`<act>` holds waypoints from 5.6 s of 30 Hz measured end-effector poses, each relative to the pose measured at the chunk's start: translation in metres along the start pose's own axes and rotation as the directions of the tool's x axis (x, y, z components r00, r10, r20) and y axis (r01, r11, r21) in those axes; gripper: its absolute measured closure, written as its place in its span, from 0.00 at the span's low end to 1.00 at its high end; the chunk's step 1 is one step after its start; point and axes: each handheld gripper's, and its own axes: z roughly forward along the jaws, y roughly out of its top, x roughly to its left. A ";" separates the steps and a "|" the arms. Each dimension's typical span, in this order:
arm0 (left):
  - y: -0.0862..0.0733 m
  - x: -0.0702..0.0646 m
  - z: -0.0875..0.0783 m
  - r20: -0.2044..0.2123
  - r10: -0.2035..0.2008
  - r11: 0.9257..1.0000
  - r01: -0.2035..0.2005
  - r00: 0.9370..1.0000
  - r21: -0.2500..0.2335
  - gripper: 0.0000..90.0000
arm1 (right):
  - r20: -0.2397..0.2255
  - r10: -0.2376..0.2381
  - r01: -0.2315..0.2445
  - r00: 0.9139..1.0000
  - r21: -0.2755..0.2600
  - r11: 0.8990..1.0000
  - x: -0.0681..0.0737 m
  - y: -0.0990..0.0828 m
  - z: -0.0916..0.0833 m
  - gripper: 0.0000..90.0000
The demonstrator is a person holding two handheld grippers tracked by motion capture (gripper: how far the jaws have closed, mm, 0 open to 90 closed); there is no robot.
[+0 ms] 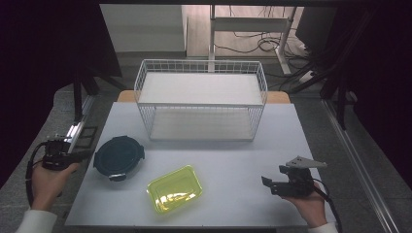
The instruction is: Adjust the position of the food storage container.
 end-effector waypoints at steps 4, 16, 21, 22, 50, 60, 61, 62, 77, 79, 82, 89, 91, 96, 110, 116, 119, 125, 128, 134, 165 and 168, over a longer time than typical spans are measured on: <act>-0.002 0.006 0.006 -0.015 -0.010 1.000 0.010 1.000 0.025 1.00 | 0.003 -0.001 0.001 1.000 0.001 1.000 0.000 0.000 0.000 0.20; -0.005 0.001 0.028 -0.017 0.008 0.995 -0.007 1.000 0.100 1.00 | 0.017 -0.010 0.010 1.000 0.016 1.000 0.000 0.000 0.003 0.20; -0.005 0.000 0.028 -0.024 0.009 0.995 -0.006 1.000 0.096 1.00 | 0.017 -0.010 0.009 1.000 0.014 1.000 0.000 0.001 0.003 0.20; -0.005 0.000 0.029 -0.017 0.002 0.996 -0.001 1.000 0.091 1.00 | 0.019 -0.012 0.012 1.000 0.013 1.000 -0.001 0.001 0.003 0.21; 0.001 -0.034 0.041 0.065 0.059 0.995 -0.064 0.996 0.082 1.00 | 0.019 -0.005 0.004 1.000 0.022 1.000 0.000 0.001 0.006 0.21; 0.002 -0.049 0.044 0.087 0.074 0.994 -0.081 0.993 0.079 1.00 | 0.020 -0.001 0.000 1.000 0.028 1.000 0.000 0.001 0.006 0.21; 0.002 -0.051 0.045 0.088 0.077 0.993 -0.084 0.993 0.080 1.00 | 0.020 0.000 0.000 1.000 0.029 1.000 0.000 0.001 0.006 0.21; 0.003 -0.055 0.046 0.092 0.081 0.993 -0.089 0.992 0.081 1.00 | 0.020 -0.001 0.000 1.000 0.030 1.000 0.000 0.001 0.006 0.21; 0.004 -0.065 0.050 0.108 0.082 0.993 -0.091 0.991 0.079 1.00 | 0.019 -0.002 0.001 1.000 0.030 1.000 0.001 0.000 0.006 0.21; 0.004 -0.066 0.050 0.108 0.083 0.993 -0.092 0.991 0.079 1.00 | 0.019 -0.002 0.002 1.000 0.031 1.000 0.001 0.000 0.006 0.21; 0.005 -0.069 0.051 0.114 0.084 0.993 -0.093 0.990 0.077 1.00 | 0.018 -0.002 0.001 1.000 0.033 0.999 0.001 0.000 0.006 0.21; 0.004 -0.069 0.052 0.119 0.084 0.993 -0.093 0.989 0.074 1.00 | 0.018 -0.002 0.001 1.000 0.034 0.999 0.002 0.000 0.006 0.21; 0.004 -0.068 0.050 0.127 0.084 0.993 -0.093 0.988 0.071 1.00 | 0.018 -0.002 0.002 1.000 0.034 0.999 0.001 0.000 0.006 0.21; -0.002 -0.066 0.045 0.161 0.085 0.993 -0.097 0.983 0.067 1.00 | 0.019 -0.003 0.002 1.000 0.030 1.000 0.001 0.000 0.005 0.21; -0.015 -0.066 0.037 0.183 0.088 0.991 -0.104 0.979 0.079 1.00 | 0.020 -0.001 0.000 1.000 0.026 1.000 0.001 0.000 0.004 0.21; -0.023 -0.065 0.036 0.246 0.083 0.989 -0.111 0.966 0.102 1.00 | 0.019 -0.001 0.001 1.000 0.027 1.000 0.001 0.000 0.004 0.21; -0.024 -0.068 0.037 0.250 0.095 0.987 -0.125 0.964 0.104 0.99 | 0.020 -0.001 0.001 1.000 0.025 1.000 0.001 0.000 0.004 0.21; -0.023 -0.076 0.043 0.261 0.105 0.983 -0.140 0.959 0.120 0.99 | 0.019 -0.001 0.000 1.000 0.025 1.000 0.001 0.000 0.003 0.21; -0.025 -0.080 0.045 0.251 0.110 0.982 -0.144 0.962 0.123 1.00 | 0.019 0.001 -0.001 1.000 0.023 1.000 0.001 0.000 0.003 0.21; -0.022 -0.083 0.046 0.256 0.106 0.983 -0.140 0.961 0.122 1.00 | 0.016 -0.002 0.001 1.000 0.028 1.000 0.001 0.000 0.005 0.21; 0.001 -0.126 0.070 0.308 0.177 0.966 -0.225 0.935 0.130 1.00 | 0.013 -0.009 0.008 1.000 0.031 0.999 0.001 0.000 0.004 0.21; 0.003 -0.129 0.072 0.310 0.183 0.964 -0.233 0.933 0.131 1.00 | 0.013 -0.006 0.006 1.000 0.032 0.999 0.001 0.000 0.004 0.21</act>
